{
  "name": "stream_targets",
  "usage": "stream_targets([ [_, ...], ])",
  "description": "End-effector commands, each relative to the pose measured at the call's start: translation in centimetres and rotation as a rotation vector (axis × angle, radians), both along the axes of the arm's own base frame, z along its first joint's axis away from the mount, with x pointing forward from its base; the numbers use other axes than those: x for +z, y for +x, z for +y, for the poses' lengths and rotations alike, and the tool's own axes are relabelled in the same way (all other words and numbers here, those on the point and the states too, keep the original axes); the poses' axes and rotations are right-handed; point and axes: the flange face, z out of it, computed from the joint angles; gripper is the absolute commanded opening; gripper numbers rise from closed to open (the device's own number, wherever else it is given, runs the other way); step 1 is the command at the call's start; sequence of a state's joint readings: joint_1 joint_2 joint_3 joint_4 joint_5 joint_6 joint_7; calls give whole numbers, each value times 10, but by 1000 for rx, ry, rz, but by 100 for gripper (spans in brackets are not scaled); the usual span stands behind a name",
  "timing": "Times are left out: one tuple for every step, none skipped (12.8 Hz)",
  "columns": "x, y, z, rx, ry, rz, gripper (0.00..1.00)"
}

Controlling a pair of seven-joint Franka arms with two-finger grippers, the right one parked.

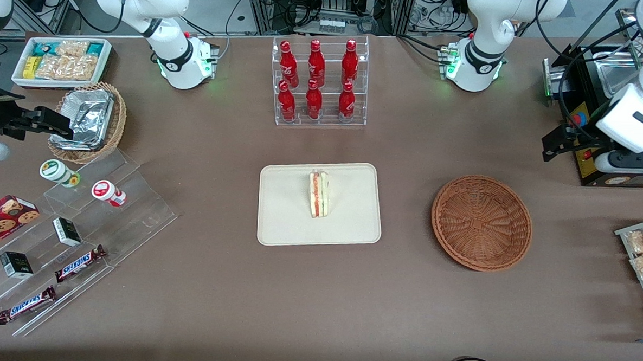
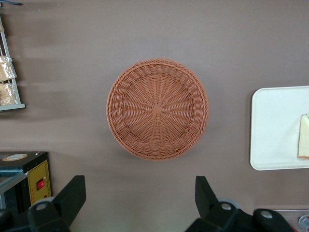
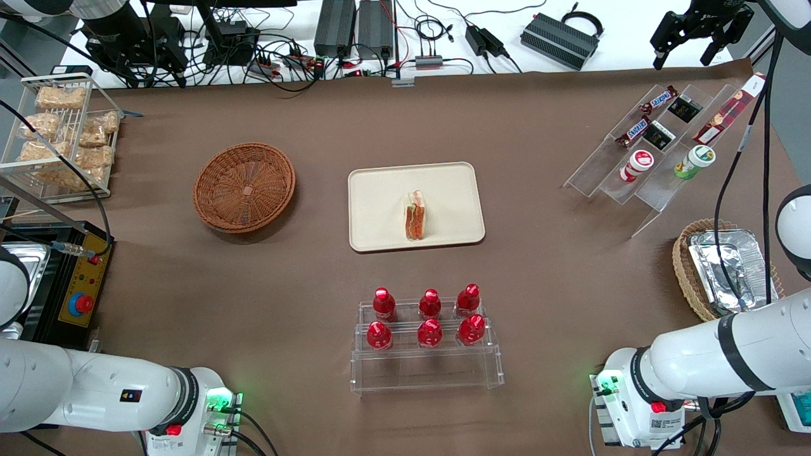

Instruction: Place sandwich from basket to tray

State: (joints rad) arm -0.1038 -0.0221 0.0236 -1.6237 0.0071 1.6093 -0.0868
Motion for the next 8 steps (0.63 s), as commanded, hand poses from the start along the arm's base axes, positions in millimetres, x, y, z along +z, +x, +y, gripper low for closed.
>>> stream_targets([
  [5,9,-2,-14,-19,3,100],
  [8,12,-3,-19,-11,-2,100],
  [9,13,-7,-28,-7,-4,100],
  [10,12,-7,-26,-10,-7,100],
  [11,12,-7,-26,-5,-9,100],
  [11,12,-7,-26,-4,-9,100],
  [10,12,-6,-25,-2,-6,100],
  [11,12,-5,-23,0,-8,100],
])
